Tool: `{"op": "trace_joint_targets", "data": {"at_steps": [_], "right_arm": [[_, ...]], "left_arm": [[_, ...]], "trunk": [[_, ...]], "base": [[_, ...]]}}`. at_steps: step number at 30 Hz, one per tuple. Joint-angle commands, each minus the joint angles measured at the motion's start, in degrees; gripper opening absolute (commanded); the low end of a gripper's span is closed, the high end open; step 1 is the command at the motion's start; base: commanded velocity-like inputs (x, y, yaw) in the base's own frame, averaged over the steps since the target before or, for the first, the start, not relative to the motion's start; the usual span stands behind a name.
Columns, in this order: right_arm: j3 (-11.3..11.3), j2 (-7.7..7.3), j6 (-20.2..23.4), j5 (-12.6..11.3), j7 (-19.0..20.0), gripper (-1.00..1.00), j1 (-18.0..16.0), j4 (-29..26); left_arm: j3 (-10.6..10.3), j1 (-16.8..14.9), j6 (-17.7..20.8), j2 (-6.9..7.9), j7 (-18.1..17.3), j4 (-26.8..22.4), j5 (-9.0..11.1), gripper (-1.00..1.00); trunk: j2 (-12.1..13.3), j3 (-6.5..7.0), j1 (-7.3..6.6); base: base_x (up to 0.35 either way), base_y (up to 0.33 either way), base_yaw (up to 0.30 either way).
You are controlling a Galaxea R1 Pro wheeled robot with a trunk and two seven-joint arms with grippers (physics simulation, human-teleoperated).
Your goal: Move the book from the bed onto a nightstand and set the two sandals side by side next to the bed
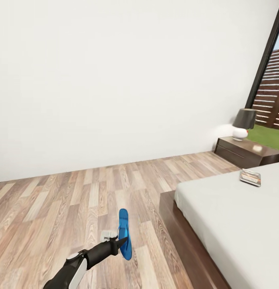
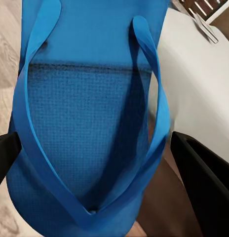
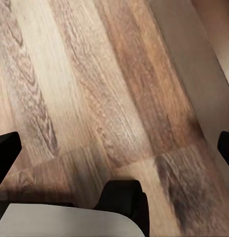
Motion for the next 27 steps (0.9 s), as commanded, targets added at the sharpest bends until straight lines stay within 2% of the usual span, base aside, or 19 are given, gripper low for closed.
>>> {"op": "trace_joint_targets", "data": {"at_steps": [1,18,22,27], "right_arm": [[-0.19,0.0,0.41,-0.51,0.3,1.0,0.01,-0.05],[-0.2,0.0,0.41,-0.51,0.32,1.0,0.01,-0.06],[-0.19,0.01,0.41,-0.51,0.29,1.0,0.01,-0.05],[-0.19,0.03,0.41,-0.5,0.27,1.0,0.01,-0.05]], "left_arm": [[0.1,-0.03,0.6,-0.03,-0.26,0.02,0.53,-1.0],[0.1,-0.03,0.6,-0.03,-0.26,0.02,0.53,-1.0],[0.1,-0.05,0.68,-0.03,-0.18,0.1,0.53,-1.0],[0.1,-0.05,0.69,-0.03,-0.19,0.11,0.53,-1.0]], "trunk": [[-0.02,-0.05,-0.01],[-0.02,-0.05,-0.01],[-0.02,-0.05,-0.01],[-0.02,-0.05,-0.01]], "base": [[0.0,0.0,0.281],[0.008,0.0,0.29],[0.253,0.0,0.243],[0.316,0.0,0.062]]}}
